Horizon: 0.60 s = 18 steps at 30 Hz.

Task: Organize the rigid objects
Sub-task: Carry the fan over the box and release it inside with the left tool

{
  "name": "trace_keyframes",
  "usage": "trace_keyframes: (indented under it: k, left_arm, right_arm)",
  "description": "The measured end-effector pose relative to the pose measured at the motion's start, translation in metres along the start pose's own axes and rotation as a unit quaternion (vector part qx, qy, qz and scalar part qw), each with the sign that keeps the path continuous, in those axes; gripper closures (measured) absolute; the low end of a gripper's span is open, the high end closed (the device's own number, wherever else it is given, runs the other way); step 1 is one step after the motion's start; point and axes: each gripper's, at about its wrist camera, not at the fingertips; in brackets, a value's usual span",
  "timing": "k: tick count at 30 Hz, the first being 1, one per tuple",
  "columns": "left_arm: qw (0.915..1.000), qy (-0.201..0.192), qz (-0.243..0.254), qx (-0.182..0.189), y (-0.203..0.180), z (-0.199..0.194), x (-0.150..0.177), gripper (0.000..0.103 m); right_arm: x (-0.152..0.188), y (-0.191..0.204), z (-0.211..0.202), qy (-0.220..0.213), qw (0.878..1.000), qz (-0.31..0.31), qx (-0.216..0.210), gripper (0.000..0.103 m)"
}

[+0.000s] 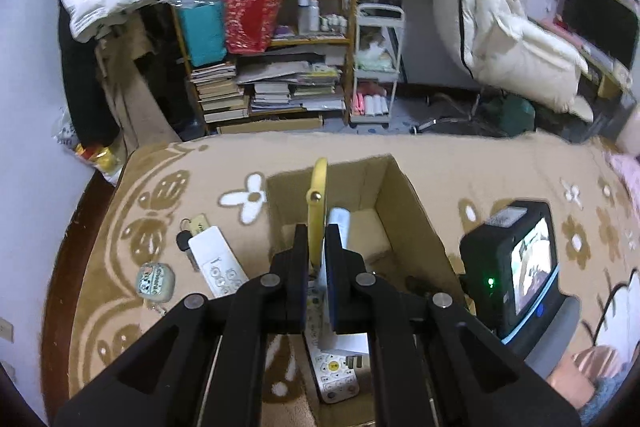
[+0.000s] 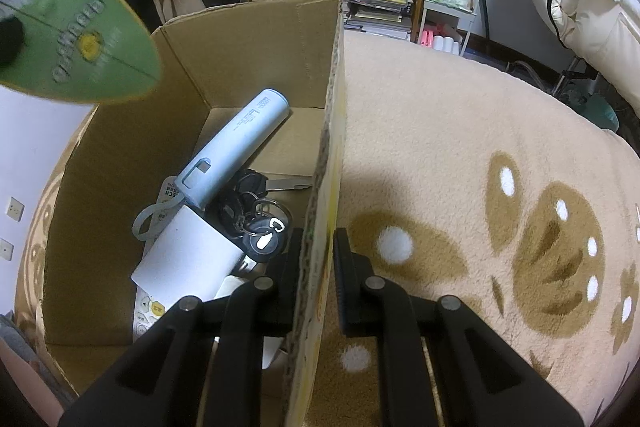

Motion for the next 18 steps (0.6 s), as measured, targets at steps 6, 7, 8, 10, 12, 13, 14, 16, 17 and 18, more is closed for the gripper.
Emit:
trace_keyframes:
  k: [6,7,8,10,12,13,14,16,17,18]
  left_arm:
    - [0.9990,0.038,0.024,-0.008,-0.014,0.026,0.016,0.095]
    - [0.9989,0.039,0.023,-0.009,-0.013,0.027,0.019,0.093]
    - [0.9989,0.042,0.021,-0.007,-0.010,0.028,0.020,0.093]
    - [0.9988,0.048,0.014,-0.001,-0.004,0.026,0.022,0.087]
    - [0.9987,0.050,0.012,-0.007,0.003,0.024,0.022,0.085]
    - [0.9985,0.051,0.014,-0.012,0.008,0.022,0.022,0.081]
    - [0.9985,0.051,0.015,-0.015,0.012,0.020,0.021,0.077]
    - [0.9985,0.048,0.017,-0.021,0.022,0.015,0.019,0.044]
    - [0.9987,0.039,0.018,-0.029,0.029,0.010,0.019,0.035]
    - [0.9987,0.029,0.020,-0.036,0.035,0.005,0.020,0.024]
  right_arm:
    - [0.000,-0.001,0.000,0.000,1.000,0.000,-0.002,0.090]
    - [0.000,-0.001,0.001,0.000,1.000,0.000,-0.002,0.090]
    - [0.000,-0.002,0.001,0.000,1.000,0.000,-0.003,0.090]
    - [0.000,-0.002,0.001,0.000,1.000,-0.001,-0.002,0.090]
    - [0.000,-0.003,0.001,-0.001,1.000,-0.002,-0.002,0.090]
    - [0.000,-0.002,0.001,-0.001,1.000,-0.002,-0.002,0.090]
    - [0.000,-0.003,0.001,-0.001,1.000,-0.002,-0.002,0.090]
    - [0.000,-0.002,0.001,-0.001,1.000,-0.003,-0.002,0.090]
    - [0.000,-0.002,0.001,-0.001,1.000,-0.004,-0.001,0.090]
    - [0.000,-0.002,0.001,-0.001,1.000,-0.004,0.000,0.090]
Point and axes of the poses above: each gripper's, at about its wrist camera, not at the fingertips, and z roughly the way its jaws point, y to its left, x to its underside, and after that the axes turned 6 degrees about z, right-handed
